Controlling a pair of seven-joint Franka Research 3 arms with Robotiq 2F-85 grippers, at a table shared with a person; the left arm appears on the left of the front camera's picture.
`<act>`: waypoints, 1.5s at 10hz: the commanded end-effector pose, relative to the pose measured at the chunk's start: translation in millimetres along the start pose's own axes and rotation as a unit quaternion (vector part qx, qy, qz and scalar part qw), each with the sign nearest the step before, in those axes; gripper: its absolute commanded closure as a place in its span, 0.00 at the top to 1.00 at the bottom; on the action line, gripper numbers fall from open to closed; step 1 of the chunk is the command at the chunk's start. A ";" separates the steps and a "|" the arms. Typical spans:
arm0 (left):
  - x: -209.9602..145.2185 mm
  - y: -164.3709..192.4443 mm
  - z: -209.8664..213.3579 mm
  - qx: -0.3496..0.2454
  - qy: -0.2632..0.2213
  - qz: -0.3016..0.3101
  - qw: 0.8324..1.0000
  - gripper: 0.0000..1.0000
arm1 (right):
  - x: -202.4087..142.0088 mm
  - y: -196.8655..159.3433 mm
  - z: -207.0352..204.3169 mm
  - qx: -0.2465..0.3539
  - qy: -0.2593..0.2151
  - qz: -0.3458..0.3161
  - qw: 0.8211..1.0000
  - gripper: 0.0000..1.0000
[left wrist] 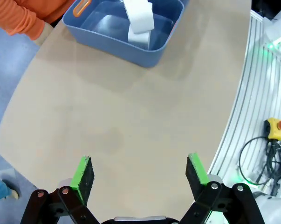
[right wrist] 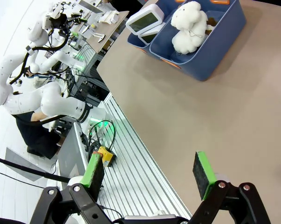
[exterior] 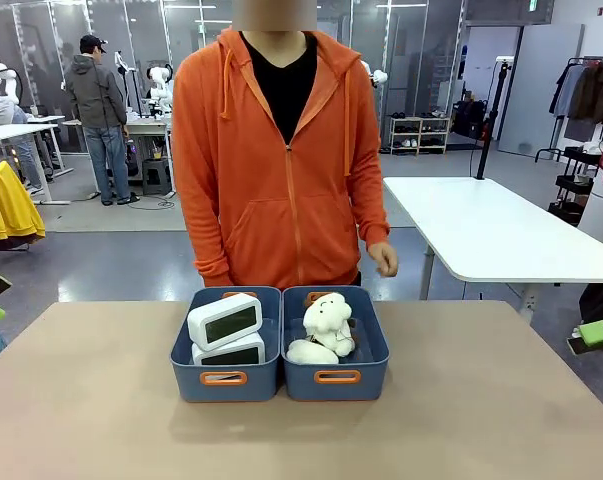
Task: Sort the digital clocks into the basket.
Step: Pick up the Digital clock from the table and place it into the empty Plastic storage basket.
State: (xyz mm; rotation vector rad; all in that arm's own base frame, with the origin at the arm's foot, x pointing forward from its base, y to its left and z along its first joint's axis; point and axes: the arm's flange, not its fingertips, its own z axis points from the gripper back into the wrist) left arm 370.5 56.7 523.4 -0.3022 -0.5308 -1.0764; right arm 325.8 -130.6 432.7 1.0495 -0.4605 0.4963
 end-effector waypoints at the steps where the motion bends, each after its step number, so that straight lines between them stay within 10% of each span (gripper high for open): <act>1: -0.2 1.8 -0.1 -0.001 0.002 -0.006 1.000 1.00 | 1.3 2.6 1.2 0.004 0.000 0.002 1.000 0.97; 15: -0.2 1.8 -0.1 -0.001 0.002 -0.006 1.000 1.00 | 1.3 2.6 1.2 0.004 0.000 0.002 1.000 0.97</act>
